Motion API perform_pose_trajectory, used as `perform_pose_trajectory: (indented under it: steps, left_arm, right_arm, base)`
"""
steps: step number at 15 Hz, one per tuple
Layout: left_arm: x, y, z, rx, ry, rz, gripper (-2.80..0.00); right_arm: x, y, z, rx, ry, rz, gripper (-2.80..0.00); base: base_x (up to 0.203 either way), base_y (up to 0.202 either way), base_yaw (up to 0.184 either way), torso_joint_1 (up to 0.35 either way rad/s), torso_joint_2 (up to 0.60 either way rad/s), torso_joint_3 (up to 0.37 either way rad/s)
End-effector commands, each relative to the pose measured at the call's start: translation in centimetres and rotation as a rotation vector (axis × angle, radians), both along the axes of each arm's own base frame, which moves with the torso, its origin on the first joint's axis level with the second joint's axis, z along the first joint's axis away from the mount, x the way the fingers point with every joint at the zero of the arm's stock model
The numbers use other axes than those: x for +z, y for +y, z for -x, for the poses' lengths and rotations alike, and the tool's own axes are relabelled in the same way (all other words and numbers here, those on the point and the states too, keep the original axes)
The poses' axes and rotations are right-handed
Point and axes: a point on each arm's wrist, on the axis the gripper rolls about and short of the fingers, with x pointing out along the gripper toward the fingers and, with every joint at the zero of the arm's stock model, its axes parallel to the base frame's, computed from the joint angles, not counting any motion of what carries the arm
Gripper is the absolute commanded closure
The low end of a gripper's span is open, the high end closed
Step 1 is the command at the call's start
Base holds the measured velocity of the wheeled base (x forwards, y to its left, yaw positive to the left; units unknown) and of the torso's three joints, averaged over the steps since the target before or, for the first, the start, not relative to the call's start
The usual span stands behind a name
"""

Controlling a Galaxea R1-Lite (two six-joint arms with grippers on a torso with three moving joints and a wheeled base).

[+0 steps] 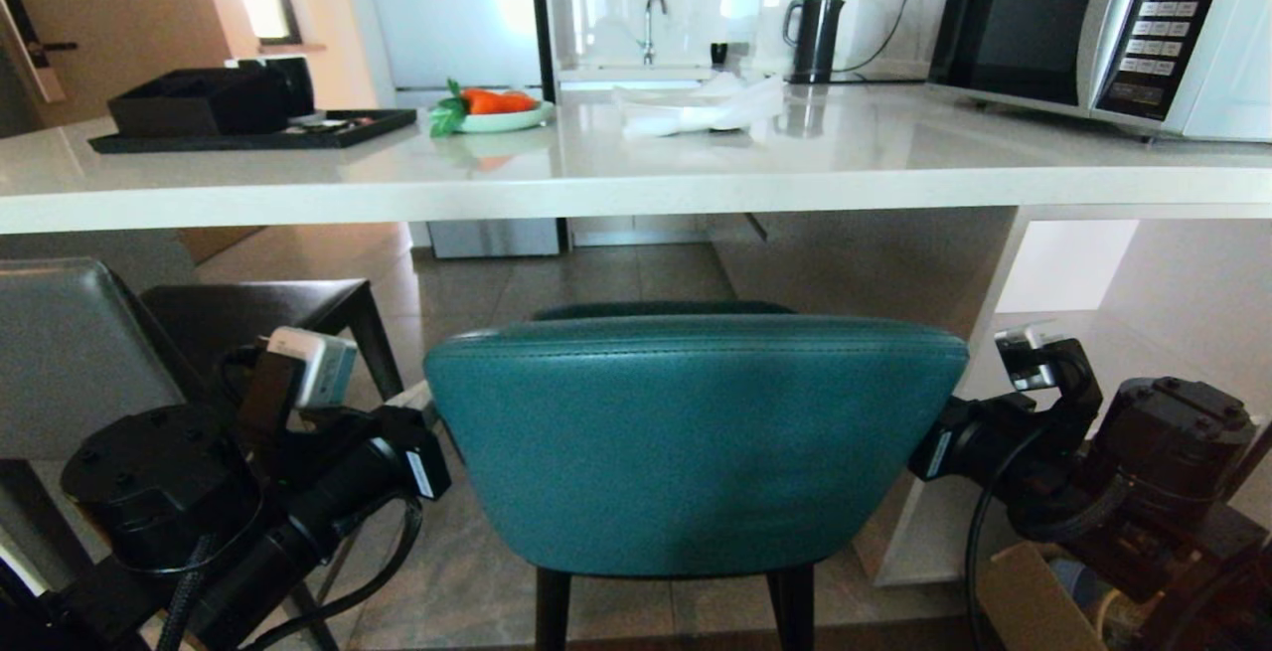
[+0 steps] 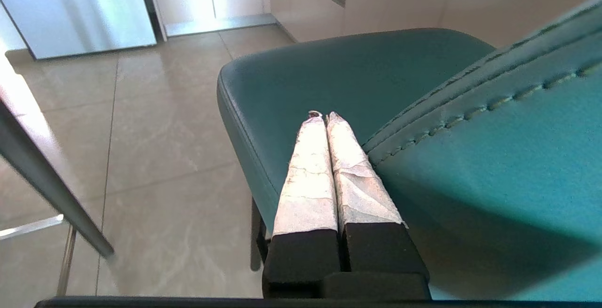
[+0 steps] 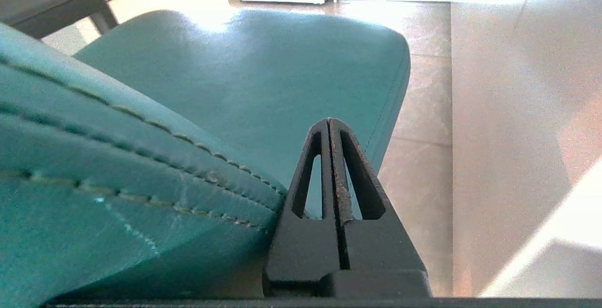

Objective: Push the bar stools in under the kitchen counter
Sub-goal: Pull the blue chair out from under the dining table

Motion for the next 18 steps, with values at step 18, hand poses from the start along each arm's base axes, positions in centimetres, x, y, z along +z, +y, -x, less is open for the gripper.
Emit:
perform_pose_trajectory:
  steps: [18]
  left_arm:
    - [0.09,-2.66,1.86,-0.138,-0.009,0.002,0.00]
  right_arm:
    - [0.09,0.03,0.06,0.008,-0.006,-0.003,0.00]
  base:
    - [-0.174,0.000,-0.001,0.002,0.00,0.003]
